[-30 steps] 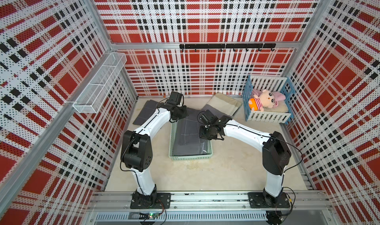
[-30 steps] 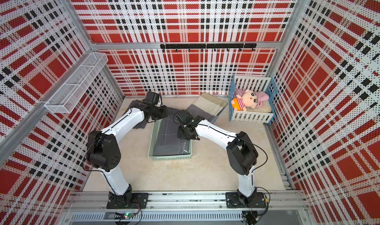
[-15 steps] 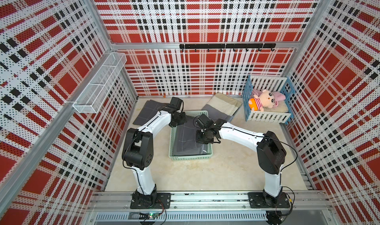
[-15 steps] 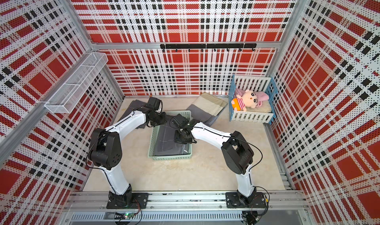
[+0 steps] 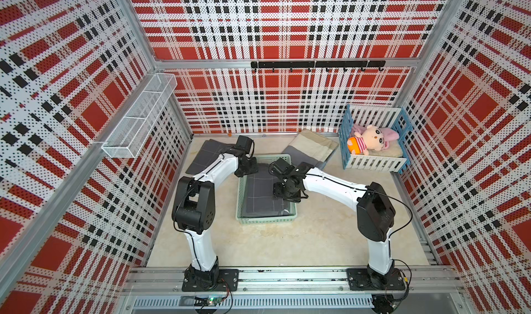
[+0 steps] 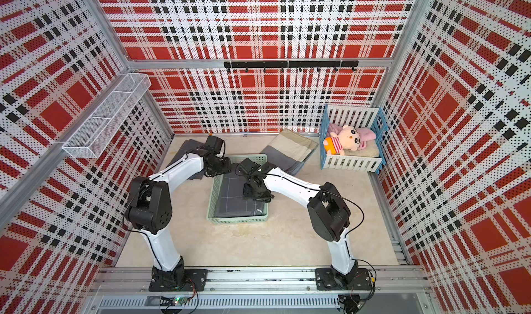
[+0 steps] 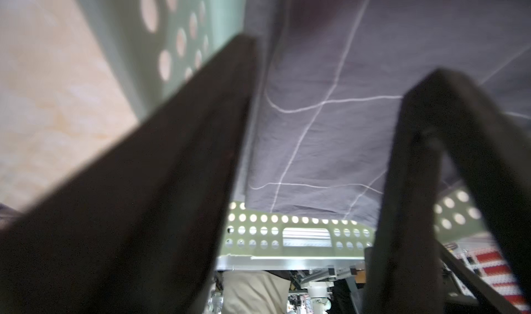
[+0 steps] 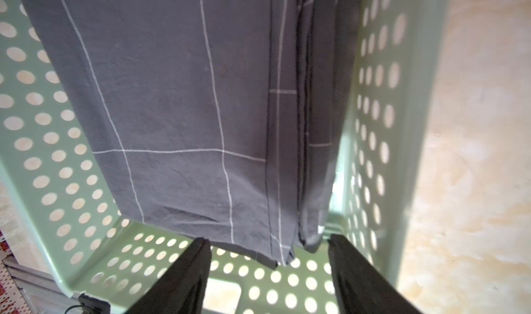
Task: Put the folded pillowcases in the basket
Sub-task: Place the pillowcase in the basket, then move the pillowcase to the center of the board.
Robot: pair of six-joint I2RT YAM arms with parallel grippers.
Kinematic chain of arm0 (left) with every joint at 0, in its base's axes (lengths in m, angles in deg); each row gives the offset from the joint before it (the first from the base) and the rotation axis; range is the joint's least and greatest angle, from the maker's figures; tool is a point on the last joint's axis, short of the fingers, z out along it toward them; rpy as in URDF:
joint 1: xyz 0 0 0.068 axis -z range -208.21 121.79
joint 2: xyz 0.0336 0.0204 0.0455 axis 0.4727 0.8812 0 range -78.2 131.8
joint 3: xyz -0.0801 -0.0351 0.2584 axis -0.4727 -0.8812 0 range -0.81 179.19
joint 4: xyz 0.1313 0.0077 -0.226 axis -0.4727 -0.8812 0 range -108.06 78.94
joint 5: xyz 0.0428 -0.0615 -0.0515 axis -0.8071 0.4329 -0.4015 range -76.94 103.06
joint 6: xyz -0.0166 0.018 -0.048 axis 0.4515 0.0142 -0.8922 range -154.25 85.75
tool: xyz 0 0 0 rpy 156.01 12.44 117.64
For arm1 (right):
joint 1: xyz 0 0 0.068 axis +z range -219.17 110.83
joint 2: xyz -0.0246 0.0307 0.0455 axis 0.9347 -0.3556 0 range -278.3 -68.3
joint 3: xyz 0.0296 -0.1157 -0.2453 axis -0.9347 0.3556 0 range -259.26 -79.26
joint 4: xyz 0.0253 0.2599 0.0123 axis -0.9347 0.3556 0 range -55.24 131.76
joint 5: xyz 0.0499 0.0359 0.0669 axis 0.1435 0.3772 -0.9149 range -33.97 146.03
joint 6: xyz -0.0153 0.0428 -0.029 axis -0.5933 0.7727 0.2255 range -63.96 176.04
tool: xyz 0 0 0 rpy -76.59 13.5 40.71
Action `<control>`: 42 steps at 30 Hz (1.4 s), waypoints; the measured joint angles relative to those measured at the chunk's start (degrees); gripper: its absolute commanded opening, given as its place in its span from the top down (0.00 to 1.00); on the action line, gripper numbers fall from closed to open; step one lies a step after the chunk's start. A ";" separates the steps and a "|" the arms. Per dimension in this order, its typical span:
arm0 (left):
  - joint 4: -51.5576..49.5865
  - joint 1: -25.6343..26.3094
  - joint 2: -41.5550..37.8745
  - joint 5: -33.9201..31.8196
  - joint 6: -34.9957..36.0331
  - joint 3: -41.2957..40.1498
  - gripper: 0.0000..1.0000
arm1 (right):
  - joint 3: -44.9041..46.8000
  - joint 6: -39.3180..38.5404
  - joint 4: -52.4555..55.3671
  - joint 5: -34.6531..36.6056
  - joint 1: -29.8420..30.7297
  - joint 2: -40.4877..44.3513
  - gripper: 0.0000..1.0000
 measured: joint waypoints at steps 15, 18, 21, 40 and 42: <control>-5.68 -2.93 -9.55 -9.49 1.86 -1.64 0.45 | -13.25 -9.42 4.66 7.63 -19.02 -5.16 0.85; -6.49 -3.43 -9.68 -9.75 1.49 -4.87 0.48 | -21.31 -10.95 4.52 7.76 -21.90 -11.80 1.00; -7.06 -3.48 -9.68 -9.46 0.52 -7.50 0.48 | -29.86 -12.28 4.79 6.93 -24.50 -18.82 1.00; -6.16 -3.37 -1.79 -6.03 0.61 -7.74 1.00 | -27.36 -12.94 -1.07 -1.44 -31.36 -28.72 1.00; -6.12 -3.80 -1.40 -6.12 0.98 -7.21 1.00 | -22.88 -13.03 -3.50 -1.86 -31.36 -26.40 1.00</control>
